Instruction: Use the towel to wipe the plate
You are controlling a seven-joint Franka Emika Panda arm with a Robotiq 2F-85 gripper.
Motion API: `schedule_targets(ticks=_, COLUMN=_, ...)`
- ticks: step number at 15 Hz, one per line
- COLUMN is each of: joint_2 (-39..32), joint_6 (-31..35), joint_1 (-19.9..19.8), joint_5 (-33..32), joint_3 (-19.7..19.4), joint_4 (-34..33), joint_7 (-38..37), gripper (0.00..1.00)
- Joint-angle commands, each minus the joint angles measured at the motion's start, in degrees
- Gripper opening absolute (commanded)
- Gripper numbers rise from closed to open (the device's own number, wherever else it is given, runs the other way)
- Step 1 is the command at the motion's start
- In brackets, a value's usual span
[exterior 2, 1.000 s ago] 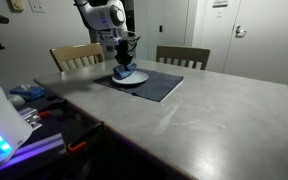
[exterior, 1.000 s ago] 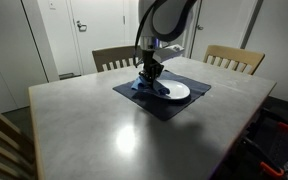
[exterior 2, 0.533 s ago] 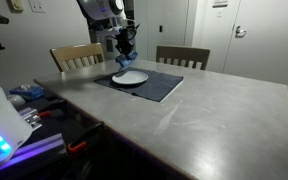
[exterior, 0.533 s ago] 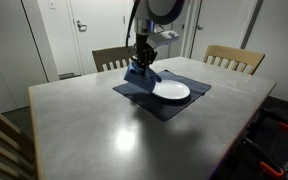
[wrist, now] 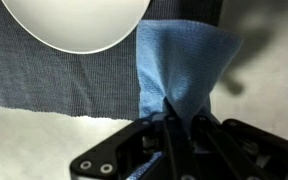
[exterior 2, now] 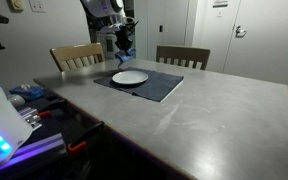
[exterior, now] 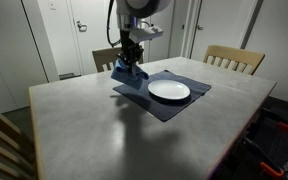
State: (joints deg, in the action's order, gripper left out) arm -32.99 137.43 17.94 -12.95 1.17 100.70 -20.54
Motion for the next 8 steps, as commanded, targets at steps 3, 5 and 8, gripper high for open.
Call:
schedule_targets(ticks=3, joint_2=-9.23, joint_6=-2.37, joint_1=-1.25, joint_5=2.85, joint_3=1.13, joint_4=-9.41, joint_7=3.44, gripper=0.02)
schedule_targets(ticks=5, joint_2=-11.42, joint_6=-2.14, joint_1=-1.63, joint_5=4.2, joint_3=1.72, joint_4=-11.0, joint_7=5.29, gripper=0.02)
schedule_targets(ticks=8, joint_2=-13.8, joint_6=-2.3, joint_1=-1.28, joint_5=5.14, joint_3=1.7, joint_4=-12.58, joint_7=6.63, gripper=0.02)
